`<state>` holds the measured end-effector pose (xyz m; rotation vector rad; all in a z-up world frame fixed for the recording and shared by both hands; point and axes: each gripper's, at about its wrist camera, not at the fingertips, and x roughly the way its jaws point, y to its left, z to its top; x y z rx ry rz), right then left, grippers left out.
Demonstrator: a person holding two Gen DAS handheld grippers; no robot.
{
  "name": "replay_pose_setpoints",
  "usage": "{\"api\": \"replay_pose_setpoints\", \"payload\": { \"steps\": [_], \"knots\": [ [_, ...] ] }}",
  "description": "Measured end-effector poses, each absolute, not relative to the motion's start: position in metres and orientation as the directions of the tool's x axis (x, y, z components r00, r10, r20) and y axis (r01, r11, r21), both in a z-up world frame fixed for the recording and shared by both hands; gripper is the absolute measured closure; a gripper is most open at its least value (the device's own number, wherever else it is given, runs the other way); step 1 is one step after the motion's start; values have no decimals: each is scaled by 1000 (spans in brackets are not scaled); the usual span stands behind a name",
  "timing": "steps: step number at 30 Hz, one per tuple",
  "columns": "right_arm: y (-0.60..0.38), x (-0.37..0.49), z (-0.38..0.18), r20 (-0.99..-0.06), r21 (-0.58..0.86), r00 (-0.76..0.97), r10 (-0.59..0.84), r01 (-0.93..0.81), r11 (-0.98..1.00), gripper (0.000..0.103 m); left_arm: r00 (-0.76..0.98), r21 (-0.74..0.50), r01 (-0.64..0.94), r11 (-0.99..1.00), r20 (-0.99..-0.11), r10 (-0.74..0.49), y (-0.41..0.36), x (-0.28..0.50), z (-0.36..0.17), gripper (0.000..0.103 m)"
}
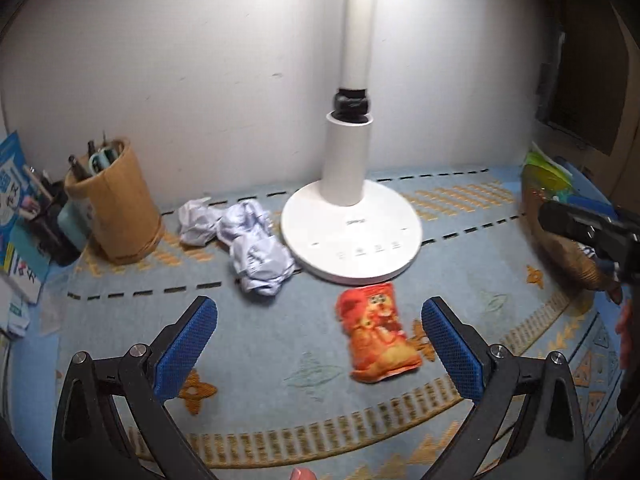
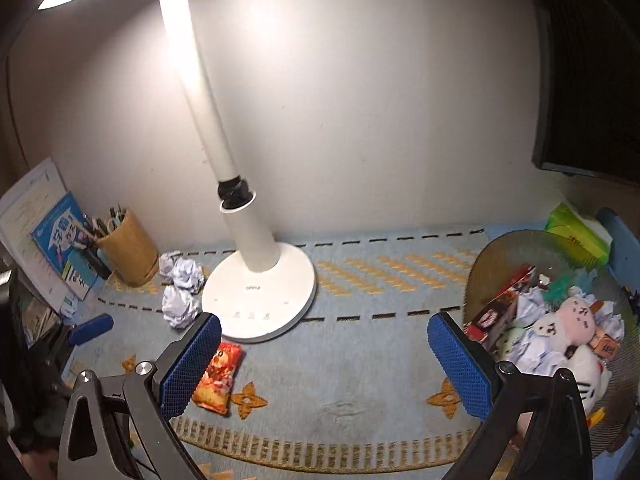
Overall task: Organize objects
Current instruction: 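Bring both tools back over the paper ball and orange snack bag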
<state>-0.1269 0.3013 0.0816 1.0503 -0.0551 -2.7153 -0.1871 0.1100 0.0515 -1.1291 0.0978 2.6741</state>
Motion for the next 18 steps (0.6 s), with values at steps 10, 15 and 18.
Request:
{"api": "replay_pose_setpoints", "payload": {
  "steps": [10,15,18],
  "knots": [
    [217,-121,-13,-760,96,-580,-293,346,-933,0,-659,-103,-167,-981,-728,188,78,-242,6,0],
    [194,-132,-29,-782,107,-547,-298,353,-929,0,-639,-143,-161,-977,-739,213,91,-264,-7,0],
    [186,-140,-39,-781,100,-562,-273,319,-942,0,-621,-164,-155,-974,-750,226,94,-271,-18,0]
  ]
}}
